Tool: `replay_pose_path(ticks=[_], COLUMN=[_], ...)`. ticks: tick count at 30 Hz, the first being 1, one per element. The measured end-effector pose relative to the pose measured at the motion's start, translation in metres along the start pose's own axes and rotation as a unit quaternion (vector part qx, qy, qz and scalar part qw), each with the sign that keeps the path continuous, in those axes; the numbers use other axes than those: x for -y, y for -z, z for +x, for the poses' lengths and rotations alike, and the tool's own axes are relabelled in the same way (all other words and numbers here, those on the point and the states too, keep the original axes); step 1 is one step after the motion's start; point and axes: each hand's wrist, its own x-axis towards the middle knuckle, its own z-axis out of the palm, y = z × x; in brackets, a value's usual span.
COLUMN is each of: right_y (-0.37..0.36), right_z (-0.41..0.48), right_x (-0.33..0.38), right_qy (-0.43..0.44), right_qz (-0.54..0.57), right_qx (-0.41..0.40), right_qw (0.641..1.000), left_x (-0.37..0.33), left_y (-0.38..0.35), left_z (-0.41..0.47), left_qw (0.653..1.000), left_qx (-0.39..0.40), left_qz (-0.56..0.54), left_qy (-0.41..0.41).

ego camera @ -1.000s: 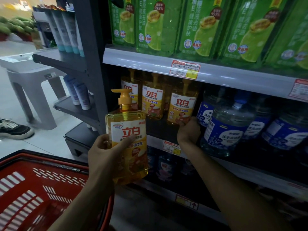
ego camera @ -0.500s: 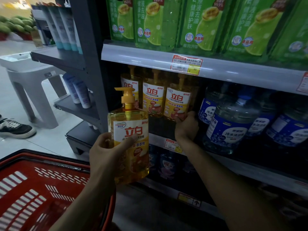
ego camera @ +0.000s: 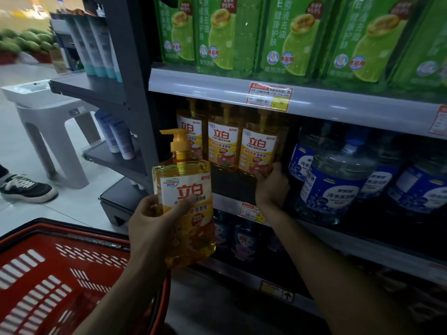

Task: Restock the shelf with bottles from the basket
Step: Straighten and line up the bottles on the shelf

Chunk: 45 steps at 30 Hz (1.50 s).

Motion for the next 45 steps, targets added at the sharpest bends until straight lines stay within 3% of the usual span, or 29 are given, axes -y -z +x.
replay_pose_path(ticks=[9,13,17,21,34,39,45], right_y=[0.013,0.017,-0.004,-0.031,-0.057,-0.075,-0.106], right_z=[-0.004,-0.015,-0.024,-0.035,-0.029,-0.031,-0.027], right_x=[-0.001,-0.005,0.009,0.026,0.033,0.056,0.071], right_qy=[-0.019,0.059,0.153,0.242,0.238,0.327,0.297], right_qz=[-0.003,-0.069,-0.076,-0.196,-0.304,-0.348,-0.385], right_qx=[0.015,0.016,0.135,0.189,0.157,0.186,0.203], right_qw=[1.0,0.996,0.976,0.931,0.909,0.859,0.85], left_x=[-0.006,-0.007,-0.012,-0.016,-0.017,-0.017,-0.017], left_y=[0.008,0.013,0.016,0.02,0.022,0.027,0.032], left_z=[-0.002,-0.004,-0.006,-0.002,0.005,0.008,0.016], left_qw=[1.0,1.0,0.999,0.998,0.997,0.996,0.995], left_qx=[-0.019,-0.024,-0.027,-0.031,-0.045,-0.058,-0.065], left_qz=[-0.005,-0.015,-0.042,-0.051,-0.059,-0.067,-0.07], left_qy=[0.002,0.01,0.013,0.014,0.015,0.016,0.017])
